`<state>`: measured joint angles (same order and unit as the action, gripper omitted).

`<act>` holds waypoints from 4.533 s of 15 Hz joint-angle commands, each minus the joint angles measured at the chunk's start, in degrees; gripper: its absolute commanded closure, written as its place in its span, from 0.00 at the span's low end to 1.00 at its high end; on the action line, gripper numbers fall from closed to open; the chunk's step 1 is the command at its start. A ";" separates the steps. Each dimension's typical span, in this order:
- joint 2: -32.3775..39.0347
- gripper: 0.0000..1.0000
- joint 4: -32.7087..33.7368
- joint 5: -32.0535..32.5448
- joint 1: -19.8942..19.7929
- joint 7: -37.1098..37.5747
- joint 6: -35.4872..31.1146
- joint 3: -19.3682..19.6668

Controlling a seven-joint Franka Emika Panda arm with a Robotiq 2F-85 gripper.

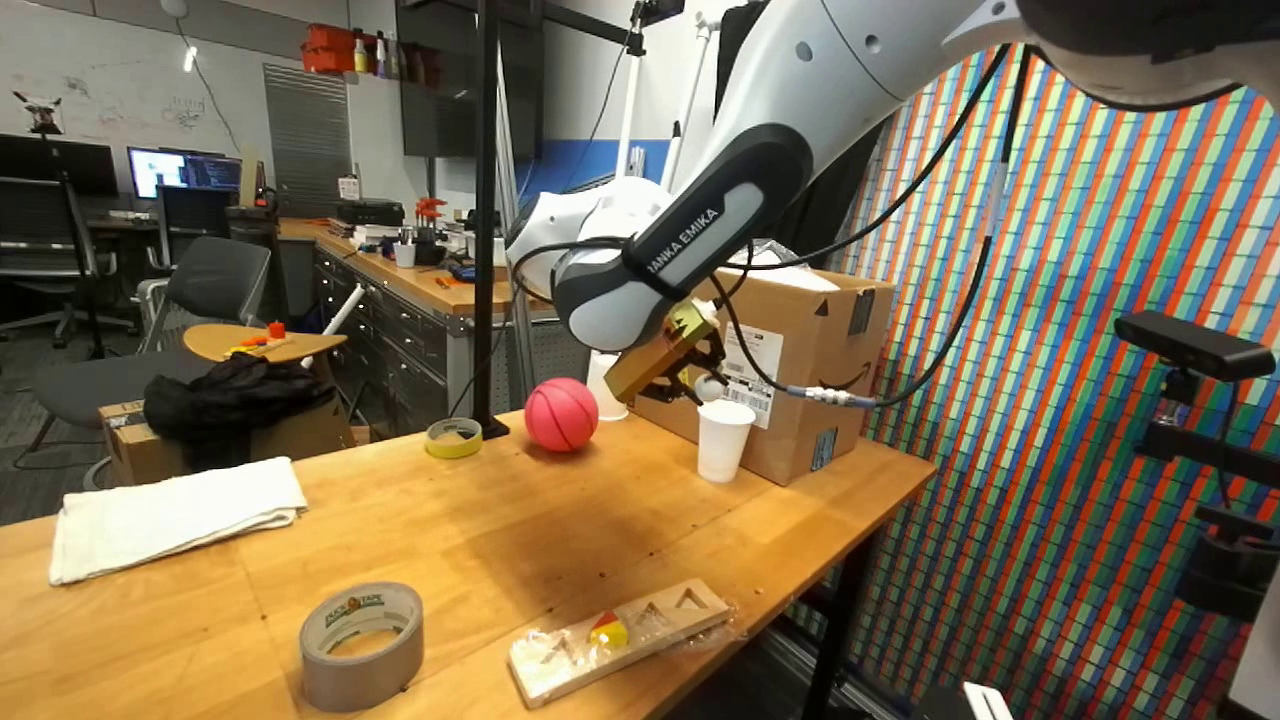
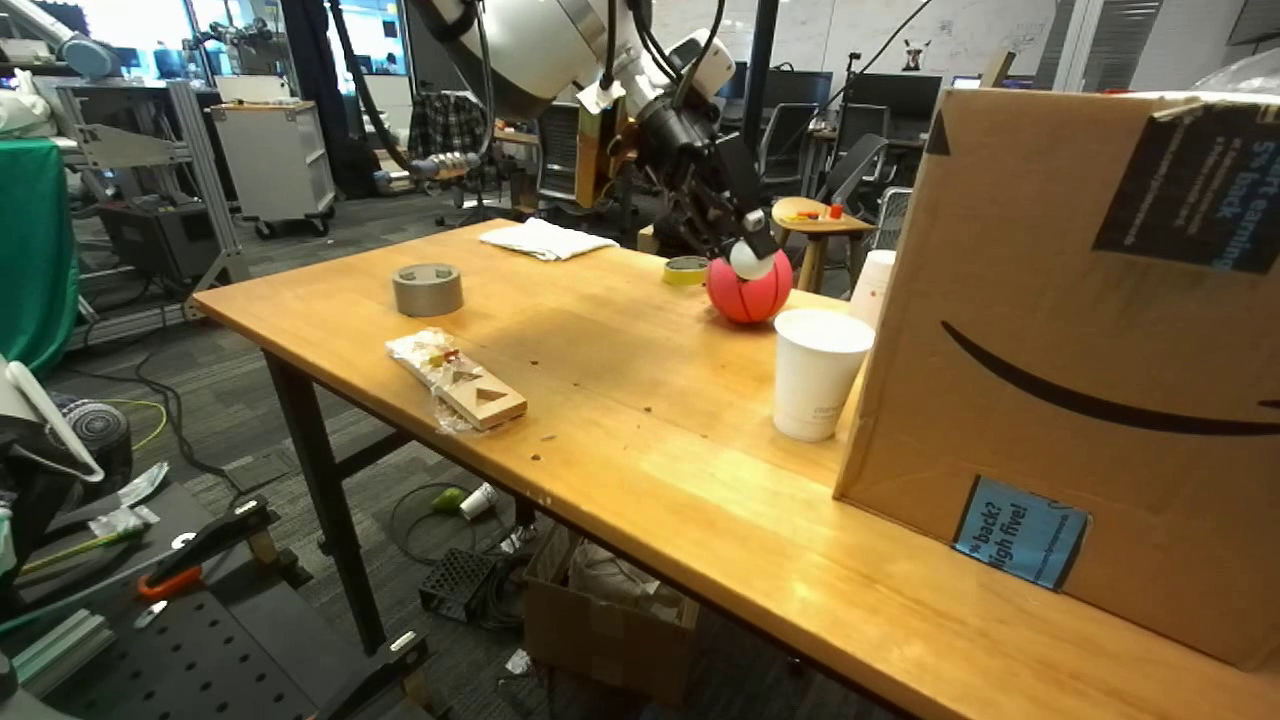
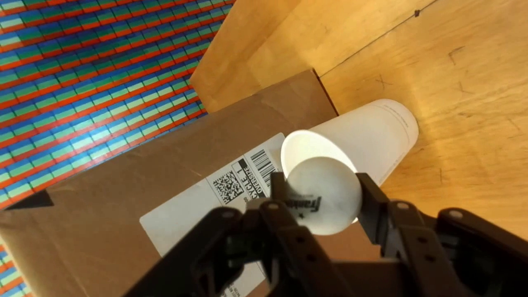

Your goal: Put the white ball in the cup, then put the red ball on the tape

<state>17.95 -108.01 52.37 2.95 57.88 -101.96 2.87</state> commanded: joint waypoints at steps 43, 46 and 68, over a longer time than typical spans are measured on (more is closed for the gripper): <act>-7.71 0.00 -7.24 -16.49 -0.59 3.93 -22.92 -2.87; -7.84 0.00 -7.71 -17.34 2.34 4.00 -25.24 -4.50; 12.39 0.00 17.17 -13.95 7.31 7.41 -26.38 2.82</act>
<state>28.00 -94.88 38.39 10.27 64.25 -127.83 4.36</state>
